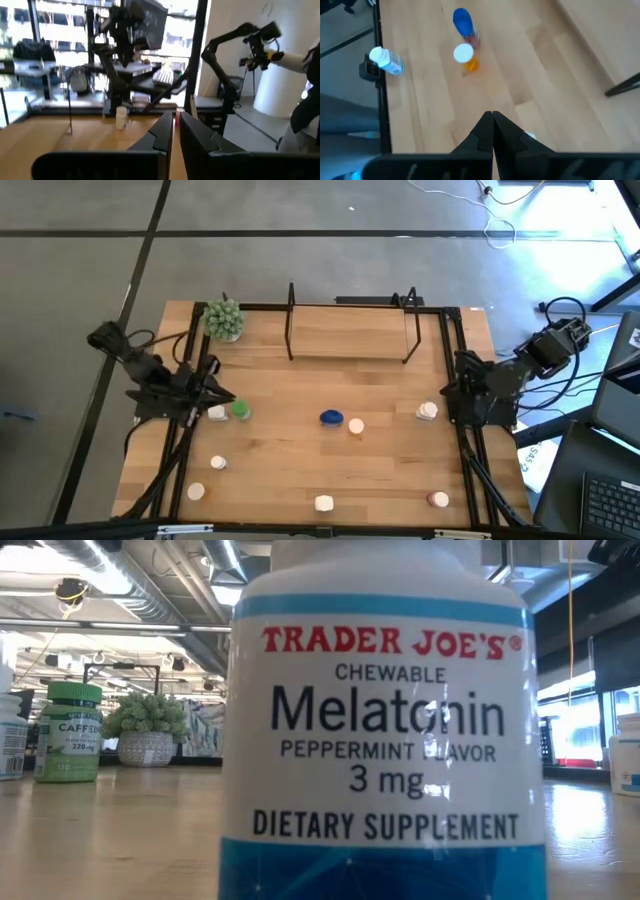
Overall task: Pick and place medicine bottles onto shelf by color
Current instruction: Put the top right white blue medicine bottle on the shelf
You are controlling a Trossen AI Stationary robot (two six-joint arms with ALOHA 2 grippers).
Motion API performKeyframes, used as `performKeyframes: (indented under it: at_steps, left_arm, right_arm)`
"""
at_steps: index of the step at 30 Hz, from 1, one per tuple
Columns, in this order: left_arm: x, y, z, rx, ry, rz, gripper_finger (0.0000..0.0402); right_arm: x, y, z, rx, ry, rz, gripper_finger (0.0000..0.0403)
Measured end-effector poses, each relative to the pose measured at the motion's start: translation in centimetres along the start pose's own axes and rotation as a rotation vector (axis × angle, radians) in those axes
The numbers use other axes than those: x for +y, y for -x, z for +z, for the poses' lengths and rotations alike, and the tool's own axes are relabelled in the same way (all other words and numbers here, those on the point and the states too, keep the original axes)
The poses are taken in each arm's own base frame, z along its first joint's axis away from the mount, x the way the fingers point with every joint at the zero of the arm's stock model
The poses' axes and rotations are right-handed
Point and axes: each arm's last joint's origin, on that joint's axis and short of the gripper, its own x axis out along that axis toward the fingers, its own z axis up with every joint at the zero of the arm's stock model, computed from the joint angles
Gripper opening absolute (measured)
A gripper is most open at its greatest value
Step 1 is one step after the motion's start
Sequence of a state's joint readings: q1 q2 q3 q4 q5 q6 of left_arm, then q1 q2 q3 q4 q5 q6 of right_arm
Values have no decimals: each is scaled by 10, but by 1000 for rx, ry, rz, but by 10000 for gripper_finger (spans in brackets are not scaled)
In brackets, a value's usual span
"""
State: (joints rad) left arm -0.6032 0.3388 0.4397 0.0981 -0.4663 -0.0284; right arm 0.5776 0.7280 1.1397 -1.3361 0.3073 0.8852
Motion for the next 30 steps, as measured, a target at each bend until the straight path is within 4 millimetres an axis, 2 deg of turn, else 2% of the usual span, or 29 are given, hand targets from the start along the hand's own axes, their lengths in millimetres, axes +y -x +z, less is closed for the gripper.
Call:
performKeyframes:
  at_steps: [8,13,17,21,30]
  left_arm:
    - [-12,-58,16,160,119,0,27]
    - [-2,-96,19,203,196,119,28]
    - [12,-117,22,220,190,201,27]
    - [24,-126,28,227,203,161,27]
    - [39,-127,33,234,236,109,27]
  right_arm:
    - [-1,-1,3,96,-51,15,1]
    - [5,-13,6,223,-29,6,1]
    - [6,-22,5,325,-14,-48,6]
    - [8,-28,7,364,-22,-79,27]
    - [10,-38,13,378,-36,-125,97]
